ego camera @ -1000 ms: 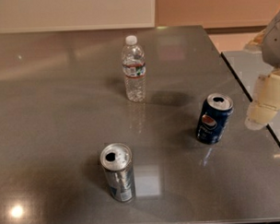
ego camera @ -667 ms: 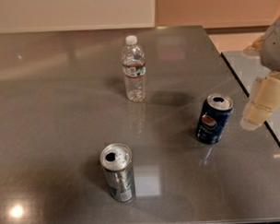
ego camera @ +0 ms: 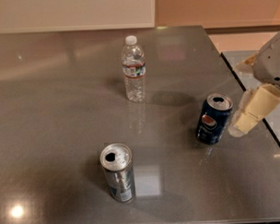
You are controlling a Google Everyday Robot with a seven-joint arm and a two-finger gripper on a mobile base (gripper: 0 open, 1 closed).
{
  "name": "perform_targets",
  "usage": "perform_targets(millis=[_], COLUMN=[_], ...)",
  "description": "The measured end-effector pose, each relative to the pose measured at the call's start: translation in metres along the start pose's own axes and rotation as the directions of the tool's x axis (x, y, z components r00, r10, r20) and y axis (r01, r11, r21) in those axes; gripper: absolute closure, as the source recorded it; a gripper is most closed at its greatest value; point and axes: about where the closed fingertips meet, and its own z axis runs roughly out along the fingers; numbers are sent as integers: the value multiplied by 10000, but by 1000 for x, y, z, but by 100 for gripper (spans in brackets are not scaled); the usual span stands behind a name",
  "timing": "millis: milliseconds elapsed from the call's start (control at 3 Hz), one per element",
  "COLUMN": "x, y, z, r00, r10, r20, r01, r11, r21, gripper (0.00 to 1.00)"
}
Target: Move pepsi can near water bottle
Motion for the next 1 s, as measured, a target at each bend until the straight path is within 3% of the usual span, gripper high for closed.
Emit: perform_targets(millis=[667,1000], x=[-15,-17], y=[22,27], z=[35,45], r00=[9883,9845], r10=[241,257], r20=[1503,1736], r01=[-128,-103], r11=[9970,9960], r21=[-760,-891], gripper=[0,15])
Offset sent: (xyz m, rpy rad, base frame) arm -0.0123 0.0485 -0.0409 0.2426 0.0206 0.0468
